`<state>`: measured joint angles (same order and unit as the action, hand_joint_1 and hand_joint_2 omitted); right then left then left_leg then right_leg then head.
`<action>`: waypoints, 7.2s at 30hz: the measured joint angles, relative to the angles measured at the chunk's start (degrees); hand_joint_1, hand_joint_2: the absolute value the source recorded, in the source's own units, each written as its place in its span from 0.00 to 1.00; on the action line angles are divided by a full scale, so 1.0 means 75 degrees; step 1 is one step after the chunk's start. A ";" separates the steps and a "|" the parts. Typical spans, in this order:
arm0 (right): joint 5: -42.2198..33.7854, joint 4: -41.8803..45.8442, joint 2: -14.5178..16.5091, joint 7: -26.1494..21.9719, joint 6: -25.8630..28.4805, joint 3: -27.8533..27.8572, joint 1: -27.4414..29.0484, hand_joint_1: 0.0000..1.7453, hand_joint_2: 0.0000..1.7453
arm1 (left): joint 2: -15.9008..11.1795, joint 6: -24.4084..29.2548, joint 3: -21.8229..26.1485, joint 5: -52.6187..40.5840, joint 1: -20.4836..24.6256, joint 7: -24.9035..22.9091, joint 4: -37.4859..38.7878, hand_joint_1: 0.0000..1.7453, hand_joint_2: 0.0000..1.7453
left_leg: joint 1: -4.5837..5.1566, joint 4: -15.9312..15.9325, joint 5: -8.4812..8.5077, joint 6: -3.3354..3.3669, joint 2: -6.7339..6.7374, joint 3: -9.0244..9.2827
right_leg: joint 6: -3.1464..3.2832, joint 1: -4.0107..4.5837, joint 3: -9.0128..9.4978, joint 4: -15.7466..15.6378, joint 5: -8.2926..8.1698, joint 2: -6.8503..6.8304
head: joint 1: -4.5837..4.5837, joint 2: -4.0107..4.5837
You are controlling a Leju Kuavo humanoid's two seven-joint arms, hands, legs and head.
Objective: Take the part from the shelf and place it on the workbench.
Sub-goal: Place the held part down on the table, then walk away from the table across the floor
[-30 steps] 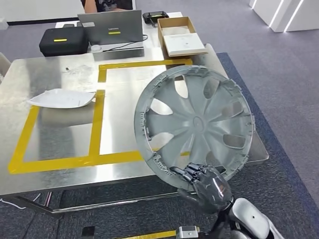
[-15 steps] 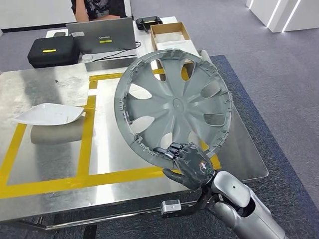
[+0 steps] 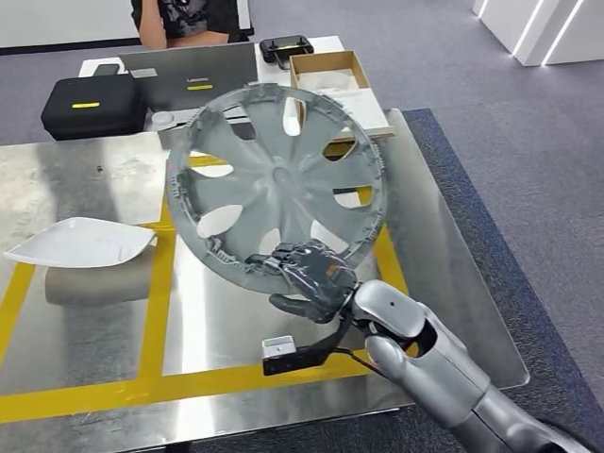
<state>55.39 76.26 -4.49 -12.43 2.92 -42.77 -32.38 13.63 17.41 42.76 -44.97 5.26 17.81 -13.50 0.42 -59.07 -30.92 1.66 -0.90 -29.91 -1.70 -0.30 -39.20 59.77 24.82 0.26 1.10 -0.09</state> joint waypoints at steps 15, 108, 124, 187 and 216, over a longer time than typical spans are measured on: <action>0.1669 -0.5726 0.2140 0.0774 0.0785 -0.1742 -0.1455 1.00 1.00 | -0.0077 -0.0919 -0.0990 -0.0823 0.0373 -0.0267 -0.0004 0.00 1.00 | -0.0162 -0.0099 0.0776 -0.0383 0.0029 -0.0892 | 0.0147 -0.0030 0.0654 -0.0157 0.0363 -0.0018 | -0.0123 -0.0001; -0.3219 0.0538 0.2249 -0.3306 0.1889 0.8913 0.6762 0.00 0.00 | -0.0451 -0.0091 0.0010 0.0793 -0.0293 0.0194 0.0028 0.00 0.00 | -0.0046 0.0353 0.0056 -0.0212 0.0083 0.0424 | 0.0081 0.0028 0.0639 -0.0484 0.0054 -0.0204 | -0.0165 0.0000; 0.1334 -0.7494 0.2646 0.1705 0.2198 1.3068 0.4528 0.00 0.00 | -0.0289 0.0042 0.0363 0.0318 -0.0169 -0.0375 0.0091 0.00 0.00 | 0.0042 0.0154 0.0380 -0.0017 0.0180 -0.0225 | -0.0094 0.0029 0.1429 -0.0358 0.0781 -0.0036 | -0.0123 0.0000; 0.1919 -0.8522 0.2128 0.1202 0.1034 1.2879 0.3821 0.00 0.00 | -0.0393 0.1240 0.2463 0.1719 -0.0286 0.0503 0.0093 0.00 0.00 | -0.0103 0.0068 0.1391 -0.0244 0.0188 -0.1185 | -0.0022 -0.0099 0.2401 -0.0765 0.1370 -0.0058 | -0.0077 -0.0001; 0.3207 -0.8551 0.1912 0.1708 -0.0266 1.2263 0.4062 0.00 0.00 | -0.0009 -0.0797 0.3272 0.2058 -0.0117 -0.0238 0.0089 0.00 0.00 | 0.0005 0.0180 0.0680 -0.0031 -0.0638 -0.0407 | -0.0008 -0.0052 0.1489 -0.0448 0.0756 0.0576 | -0.0108 0.0000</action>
<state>79.45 12.13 9.85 0.39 0.92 49.20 -1.92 13.56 11.44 67.30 -29.53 4.38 16.02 -12.83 0.46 -57.71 -25.82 1.42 -5.68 -32.96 -1.76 -0.69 -28.03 56.41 30.49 4.57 0.29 -0.09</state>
